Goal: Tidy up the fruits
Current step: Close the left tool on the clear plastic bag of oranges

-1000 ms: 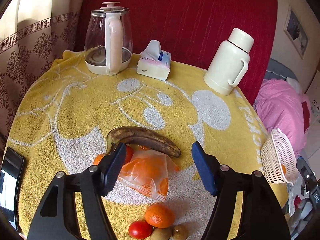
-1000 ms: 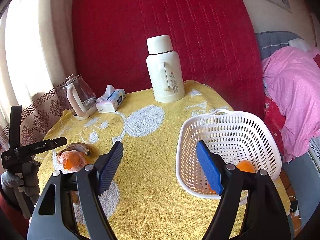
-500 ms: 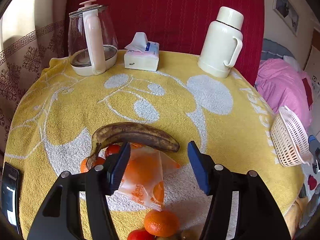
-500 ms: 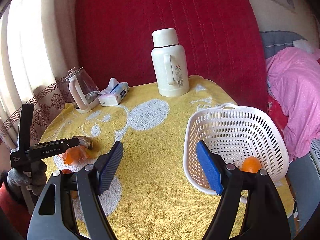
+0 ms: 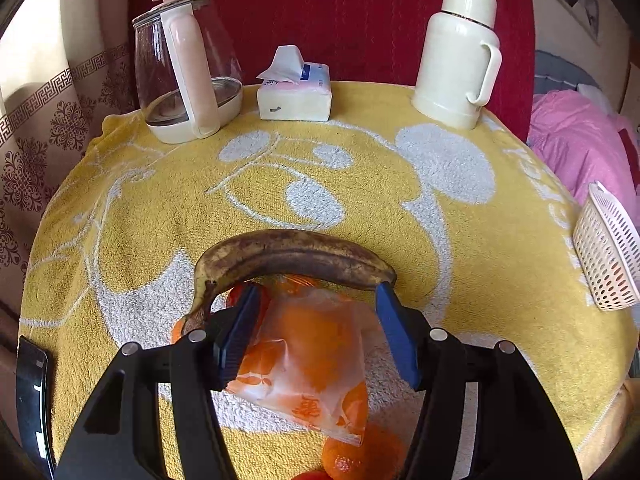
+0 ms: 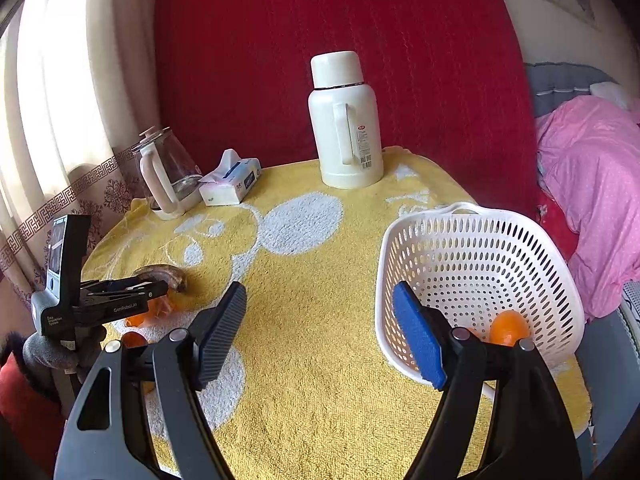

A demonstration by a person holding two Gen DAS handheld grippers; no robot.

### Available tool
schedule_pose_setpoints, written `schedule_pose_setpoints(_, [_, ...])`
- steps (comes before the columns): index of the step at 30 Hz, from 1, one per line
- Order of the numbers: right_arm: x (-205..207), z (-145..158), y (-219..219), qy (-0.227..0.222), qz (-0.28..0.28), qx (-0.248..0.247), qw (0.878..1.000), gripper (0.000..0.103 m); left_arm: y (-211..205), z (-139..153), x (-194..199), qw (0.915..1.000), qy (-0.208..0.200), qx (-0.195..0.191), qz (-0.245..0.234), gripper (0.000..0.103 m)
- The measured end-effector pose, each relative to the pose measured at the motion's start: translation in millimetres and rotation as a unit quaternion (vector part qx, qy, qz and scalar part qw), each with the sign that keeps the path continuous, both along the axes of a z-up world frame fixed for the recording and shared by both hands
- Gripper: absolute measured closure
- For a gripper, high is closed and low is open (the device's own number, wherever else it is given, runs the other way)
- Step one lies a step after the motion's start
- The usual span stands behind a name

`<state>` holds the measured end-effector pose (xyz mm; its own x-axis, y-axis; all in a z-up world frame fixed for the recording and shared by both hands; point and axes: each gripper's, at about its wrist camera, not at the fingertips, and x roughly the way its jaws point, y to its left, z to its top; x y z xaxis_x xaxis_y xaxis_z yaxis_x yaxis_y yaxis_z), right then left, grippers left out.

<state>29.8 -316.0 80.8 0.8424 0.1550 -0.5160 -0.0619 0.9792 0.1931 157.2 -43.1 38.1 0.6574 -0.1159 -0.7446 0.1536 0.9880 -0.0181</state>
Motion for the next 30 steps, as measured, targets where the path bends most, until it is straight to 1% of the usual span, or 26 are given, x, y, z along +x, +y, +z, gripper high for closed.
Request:
schedule_pose_setpoints(6, [1.8,-3.4,1.3,0.005,0.004,-0.001,1.0,0.026,-10.8,-0.4,-13.7,0.9995,0.01,-0.021,-0.019,0.043])
schedule_pose_setpoints(10, [0.7,-3.1,3.2,0.004,0.007,-0.004,1.0,0.026,-20.5,1.1,-17.1,0.9996,0.005,-0.015,-0.025,0.043])
schedule_pose_setpoints(14, [1.1,-3.8,3.1,0.005,0.008,-0.004,1.0,0.026,-22.5,-3.9,-9.8,0.9998,0.011,-0.001,-0.015,0.043])
schedule_pose_setpoints(17, [1.5,-4.4,4.1,0.006,0.01,-0.005,1.0,0.026,-19.8,-9.4,-5.2,0.9997,0.021,0.0,-0.008,0.046])
schedule_pose_setpoints(19, [2.2,-5.6,5.8,0.008,0.013,-0.006,1.0,0.026,-18.1,-8.5,-6.1,0.9998,0.02,-0.004,-0.008,0.048])
schedule_pose_setpoints(21, [3.0,-7.3,8.4,0.011,0.016,-0.007,1.0,0.026,-15.1,-5.4,-8.0,0.9998,0.016,-0.013,-0.006,0.053])
schedule_pose_setpoints(23, [3.0,-9.5,12.3,0.014,0.021,-0.01,1.0,0.026,-10.5,0.4,-12.1,0.9994,0.01,-0.033,-0.004,0.056])
schedule_pose_setpoints(28, [0.1,-13.9,26.6,0.018,0.039,-0.016,0.999,0.026,-1.1,25.2,-25.3,0.9979,-0.022,-0.061,-0.001,0.061])
schedule_pose_setpoints(30, [-1.5,-16.0,34.1,0.02,0.05,-0.018,0.998,0.026,3.3,36.5,-31.4,0.9968,-0.036,-0.072,-0.002,0.083])
